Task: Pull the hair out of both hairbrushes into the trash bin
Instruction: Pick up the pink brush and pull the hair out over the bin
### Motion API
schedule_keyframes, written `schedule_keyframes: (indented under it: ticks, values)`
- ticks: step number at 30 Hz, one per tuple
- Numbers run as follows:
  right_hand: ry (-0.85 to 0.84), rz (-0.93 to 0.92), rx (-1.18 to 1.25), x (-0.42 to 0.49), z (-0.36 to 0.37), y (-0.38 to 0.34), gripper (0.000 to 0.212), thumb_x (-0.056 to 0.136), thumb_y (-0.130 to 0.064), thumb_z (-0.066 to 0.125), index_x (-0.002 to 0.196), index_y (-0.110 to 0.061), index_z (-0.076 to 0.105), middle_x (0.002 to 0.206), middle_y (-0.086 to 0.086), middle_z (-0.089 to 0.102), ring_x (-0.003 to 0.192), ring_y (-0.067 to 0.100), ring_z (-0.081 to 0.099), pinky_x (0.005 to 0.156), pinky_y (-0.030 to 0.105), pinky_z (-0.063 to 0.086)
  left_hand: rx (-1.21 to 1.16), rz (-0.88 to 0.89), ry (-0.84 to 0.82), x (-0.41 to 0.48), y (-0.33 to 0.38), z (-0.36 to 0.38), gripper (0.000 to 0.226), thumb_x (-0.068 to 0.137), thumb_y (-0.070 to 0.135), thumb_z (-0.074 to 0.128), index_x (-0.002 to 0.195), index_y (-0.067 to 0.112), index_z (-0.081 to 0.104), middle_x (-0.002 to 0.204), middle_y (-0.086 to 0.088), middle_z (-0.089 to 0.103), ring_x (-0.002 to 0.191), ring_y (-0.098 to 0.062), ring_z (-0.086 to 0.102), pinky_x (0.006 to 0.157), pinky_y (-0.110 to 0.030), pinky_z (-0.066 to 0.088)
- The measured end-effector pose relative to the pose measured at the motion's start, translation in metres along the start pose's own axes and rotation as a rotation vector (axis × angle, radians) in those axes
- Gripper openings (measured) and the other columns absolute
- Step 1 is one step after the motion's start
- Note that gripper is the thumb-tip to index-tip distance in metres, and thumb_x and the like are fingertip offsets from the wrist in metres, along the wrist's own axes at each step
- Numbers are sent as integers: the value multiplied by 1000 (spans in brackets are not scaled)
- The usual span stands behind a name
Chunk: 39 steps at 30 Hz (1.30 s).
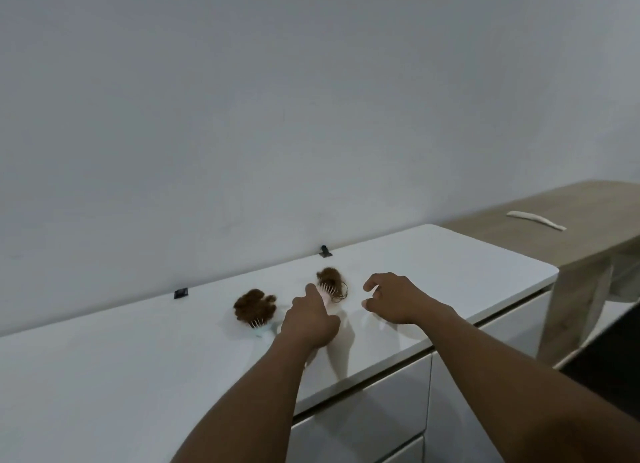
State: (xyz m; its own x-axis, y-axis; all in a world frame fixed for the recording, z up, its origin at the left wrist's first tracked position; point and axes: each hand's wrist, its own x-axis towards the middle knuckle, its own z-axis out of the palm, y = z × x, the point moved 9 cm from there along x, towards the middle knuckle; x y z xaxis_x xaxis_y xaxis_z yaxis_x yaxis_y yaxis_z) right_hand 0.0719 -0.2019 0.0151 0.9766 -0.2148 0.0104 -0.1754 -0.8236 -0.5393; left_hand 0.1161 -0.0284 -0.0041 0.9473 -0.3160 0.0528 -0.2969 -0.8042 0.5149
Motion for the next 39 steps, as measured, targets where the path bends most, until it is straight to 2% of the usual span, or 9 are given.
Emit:
schedule_keyframes:
  ticks: [5, 10, 14, 20, 25, 27, 30, 34, 39]
  values:
    - [22, 3, -32, -12, -17, 0, 40, 89, -38, 64, 126, -25, 58, 127, 3, 59, 114, 21, 57, 100, 34, 46, -92, 7, -1, -9, 6, -4, 41, 90, 29, 57, 120, 4, 46, 117, -14, 56, 103, -29, 57, 73, -30, 39]
    - [59, 32, -81, -50, -49, 9, 43, 88, -40, 63, 128, -24, 58, 132, 3, 57, 119, 22, 55, 102, 36, 45, -121, 77, 34, -33, 42, -13, 29, 91, 30, 54, 106, 6, 58, 99, -7, 60, 73, -13, 50, 54, -25, 34]
    - [133, 71, -95, -93, -80, 28, 43, 87, -40, 65, 126, -24, 59, 130, 3, 59, 119, 22, 54, 101, 37, 45, -140, 168, 34, -63, 80, -13, 25, 93, 29, 52, 104, 7, 59, 97, -7, 61, 78, -17, 52, 58, -27, 37]
    - [271, 177, 7, -165, -107, 88, 51, 86, -44, 67, 129, -19, 57, 128, 7, 64, 109, 24, 59, 89, 33, 47, -207, 306, -13, -120, 131, 25, 29, 94, 28, 53, 105, 3, 61, 100, -11, 62, 80, -20, 53, 59, -26, 36]
    - [296, 375, 339, -226, -84, 157, 69, 87, -51, 64, 143, -21, 38, 121, 8, 60, 102, 27, 65, 71, 38, 58, -230, 371, -138, -167, 156, 90, 21, 96, 34, 55, 99, 13, 60, 89, -2, 60, 73, -15, 53, 56, -27, 37]
    - [304, 433, 514, -244, -65, 181, 71, 88, -49, 66, 146, -22, 35, 127, 10, 58, 102, 26, 67, 73, 40, 59, -238, 377, -193, -180, 157, 122, 23, 96, 37, 55, 99, 14, 60, 90, -3, 62, 75, -17, 55, 59, -29, 40]
    - [284, 506, 735, -263, -27, 210, 62, 90, -43, 67, 141, -23, 40, 130, 10, 61, 102, 25, 68, 79, 45, 59, -239, 372, -261, -192, 153, 168, 27, 95, 40, 55, 100, 14, 61, 97, -8, 65, 83, -25, 60, 64, -32, 43]
    - [315, 575, 918, -273, 20, 246, 41, 94, -32, 65, 129, -19, 48, 119, 14, 68, 100, 31, 72, 85, 53, 59, -265, 356, -353, -201, 142, 227, 26, 95, 40, 54, 96, 15, 60, 90, -6, 65, 71, -18, 57, 54, -28, 37]
    - [434, 710, 1079, -269, 78, 303, 41, 93, -26, 68, 126, -16, 45, 100, 9, 66, 76, 27, 72, 69, 46, 62, -330, 321, -432, -198, 110, 300, 22, 95, 40, 56, 92, 19, 59, 82, -1, 66, 75, -22, 61, 61, -31, 43]
